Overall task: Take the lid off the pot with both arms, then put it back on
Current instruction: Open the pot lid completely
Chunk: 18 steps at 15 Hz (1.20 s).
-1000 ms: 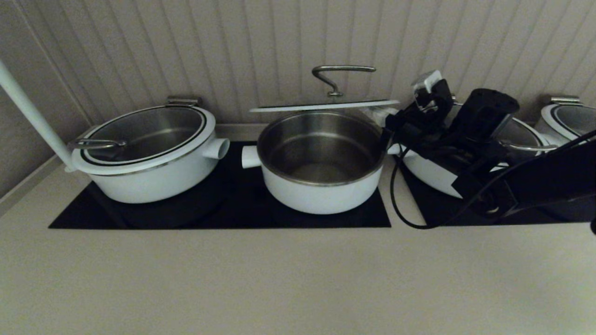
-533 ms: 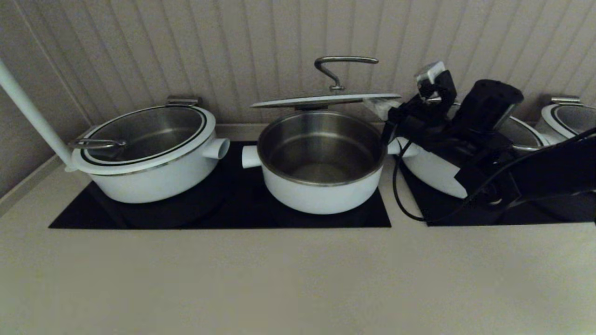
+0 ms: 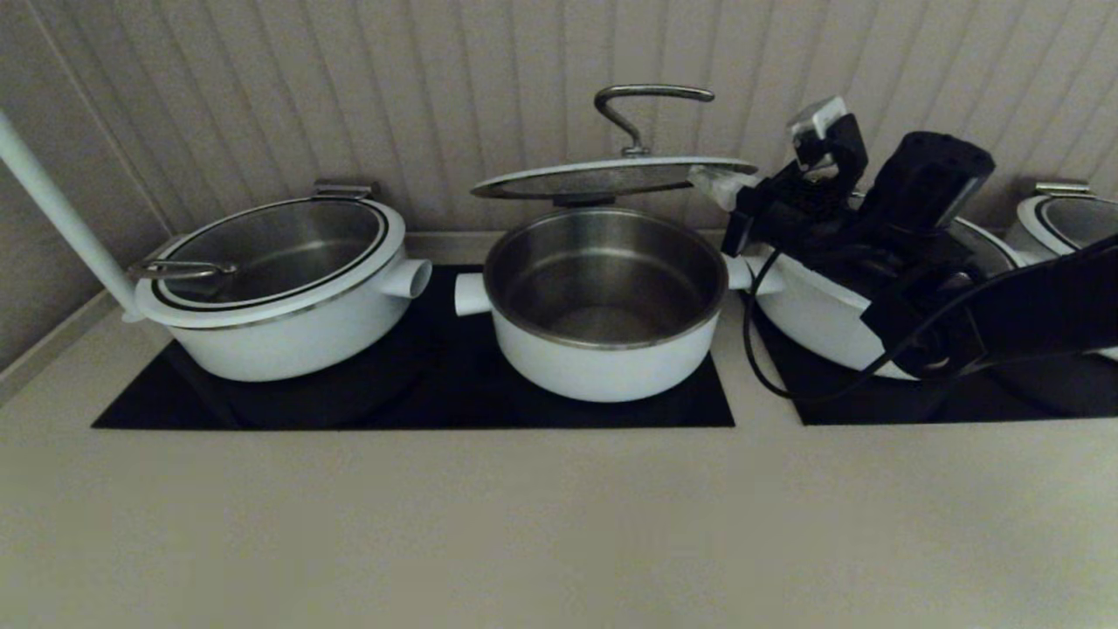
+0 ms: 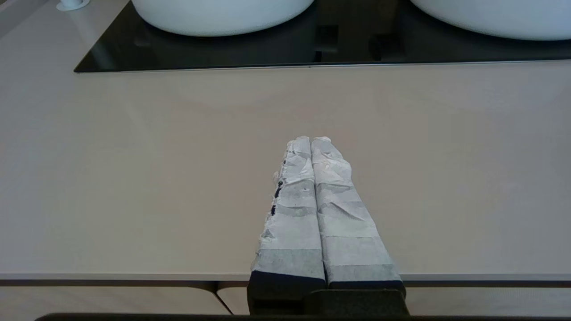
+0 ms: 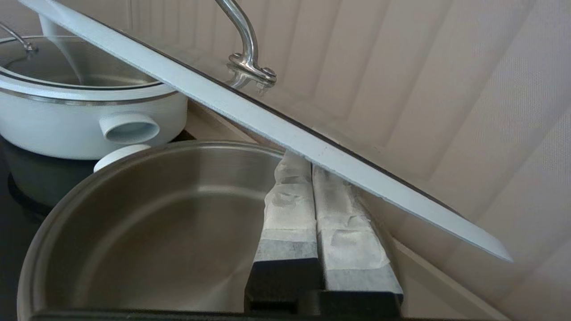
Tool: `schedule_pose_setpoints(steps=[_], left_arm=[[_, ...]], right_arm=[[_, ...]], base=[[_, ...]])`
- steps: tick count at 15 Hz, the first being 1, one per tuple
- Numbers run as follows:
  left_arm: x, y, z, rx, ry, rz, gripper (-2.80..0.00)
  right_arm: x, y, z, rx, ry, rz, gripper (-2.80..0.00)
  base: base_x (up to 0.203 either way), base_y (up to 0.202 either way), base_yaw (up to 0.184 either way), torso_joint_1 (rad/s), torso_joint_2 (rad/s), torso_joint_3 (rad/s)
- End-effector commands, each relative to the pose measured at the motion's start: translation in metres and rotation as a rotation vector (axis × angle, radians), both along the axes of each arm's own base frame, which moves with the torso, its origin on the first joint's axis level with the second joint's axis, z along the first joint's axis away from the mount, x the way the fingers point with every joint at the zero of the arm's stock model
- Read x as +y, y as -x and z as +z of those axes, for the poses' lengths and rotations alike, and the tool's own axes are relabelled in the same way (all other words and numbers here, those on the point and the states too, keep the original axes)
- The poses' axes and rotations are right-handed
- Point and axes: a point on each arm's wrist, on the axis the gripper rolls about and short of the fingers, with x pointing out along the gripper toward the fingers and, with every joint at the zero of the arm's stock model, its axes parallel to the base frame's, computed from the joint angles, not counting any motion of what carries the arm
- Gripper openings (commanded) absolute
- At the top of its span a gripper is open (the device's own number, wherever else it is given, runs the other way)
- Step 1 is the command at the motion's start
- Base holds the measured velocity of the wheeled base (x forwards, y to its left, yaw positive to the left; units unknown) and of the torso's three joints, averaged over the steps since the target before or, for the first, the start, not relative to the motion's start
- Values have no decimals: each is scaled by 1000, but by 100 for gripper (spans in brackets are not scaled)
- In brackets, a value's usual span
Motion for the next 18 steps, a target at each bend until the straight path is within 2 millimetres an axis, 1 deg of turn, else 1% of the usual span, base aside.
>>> schedule_pose_setpoints(steps=[1, 4, 7, 13, 18], left_arm=[[0, 0, 0, 0, 0, 1, -280], [0, 0, 0, 0, 0, 0, -280], [0, 0, 0, -2, 0, 1, -280], [0, 0, 0, 0, 0, 1, -280], [0, 0, 0, 0, 0, 1, -280]], right_arm=[[-1, 2, 8, -26, -5, 0, -280], [-1, 3, 11, -32, -7, 0, -280], [-3, 5, 8, -20, -4, -3, -280], [-25, 6, -5, 32, 10, -57, -280], [-34, 7, -9, 49, 14, -78, -280]], base=[[0, 0, 0, 0, 0, 0], [0, 0, 0, 0, 0, 0], [0, 0, 0, 0, 0, 0], [0, 0, 0, 0, 0, 0], [0, 0, 0, 0, 0, 0]])
